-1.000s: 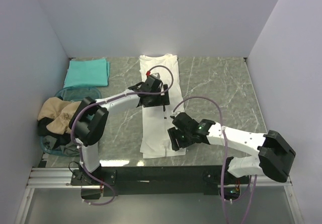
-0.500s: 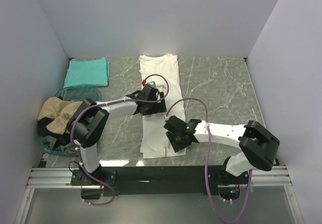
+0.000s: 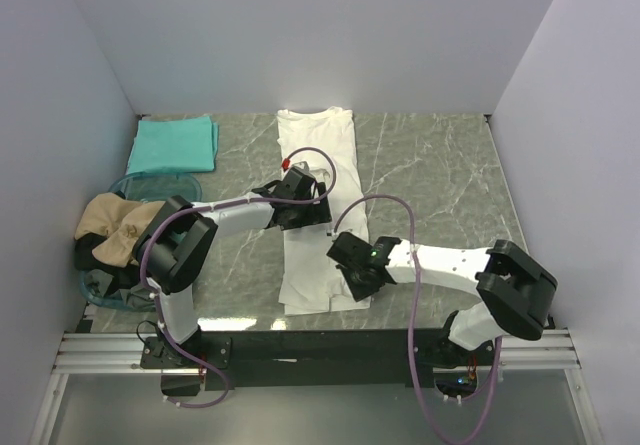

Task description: Fold and stack the t-shirts

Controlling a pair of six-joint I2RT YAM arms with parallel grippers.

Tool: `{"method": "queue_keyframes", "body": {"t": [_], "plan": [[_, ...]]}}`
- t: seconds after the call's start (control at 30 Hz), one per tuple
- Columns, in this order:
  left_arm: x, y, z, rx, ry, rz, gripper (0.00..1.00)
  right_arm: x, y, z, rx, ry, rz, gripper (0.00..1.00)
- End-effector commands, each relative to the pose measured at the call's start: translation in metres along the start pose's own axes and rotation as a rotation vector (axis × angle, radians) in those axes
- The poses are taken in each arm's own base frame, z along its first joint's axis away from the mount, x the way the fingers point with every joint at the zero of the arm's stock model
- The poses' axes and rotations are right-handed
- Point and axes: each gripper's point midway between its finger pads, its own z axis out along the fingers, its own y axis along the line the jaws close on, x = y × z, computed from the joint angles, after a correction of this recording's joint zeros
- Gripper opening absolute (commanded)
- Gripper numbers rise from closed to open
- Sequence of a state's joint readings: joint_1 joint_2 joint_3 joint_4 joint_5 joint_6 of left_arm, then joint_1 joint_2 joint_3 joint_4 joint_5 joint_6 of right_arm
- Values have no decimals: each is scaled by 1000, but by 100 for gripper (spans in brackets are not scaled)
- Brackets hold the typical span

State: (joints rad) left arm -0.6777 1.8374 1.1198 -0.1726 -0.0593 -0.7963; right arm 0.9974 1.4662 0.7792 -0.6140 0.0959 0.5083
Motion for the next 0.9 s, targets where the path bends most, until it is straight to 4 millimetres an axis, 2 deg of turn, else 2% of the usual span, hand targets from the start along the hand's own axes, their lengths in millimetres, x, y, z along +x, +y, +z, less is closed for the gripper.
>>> {"method": "queue_keyframes", "body": {"t": [0.0, 0.13, 0.33, 0.37, 0.43, 0.47, 0.57, 0.63, 0.73, 0.8, 0.87], "plan": [[33, 37, 13, -131, 94, 6, 100, 9, 1, -10, -18, 6, 16, 7], [31, 39, 14, -142, 89, 6, 99, 21, -2, -13, -24, 27, 21, 1], [31, 40, 16, -139, 93, 3, 99, 37, -7, -14, -30, 51, 33, 0], [33, 40, 16, -139, 99, 5, 99, 40, -7, -14, -32, 60, 34, 1], [32, 39, 16, -132, 98, 8, 99, 39, -8, -14, -28, 54, 42, 9], [32, 37, 15, -120, 101, 9, 99, 35, -5, -15, -37, 44, 48, 25], [30, 30, 12, -85, 99, 16, 100, 26, 9, -21, -105, 14, 50, 44], [28, 25, 7, -75, 91, 30, 99, 18, 13, -28, -131, -20, 55, 45], [14, 7, -9, -41, 53, 59, 99, 0, 18, -46, -163, -97, 78, 47], [10, -5, -20, -23, 32, 85, 99, -15, 11, -58, -136, -180, 113, 49], [-1, -20, -41, 6, -8, 99, 99, -29, 5, -66, -123, -230, 164, 50]]}}
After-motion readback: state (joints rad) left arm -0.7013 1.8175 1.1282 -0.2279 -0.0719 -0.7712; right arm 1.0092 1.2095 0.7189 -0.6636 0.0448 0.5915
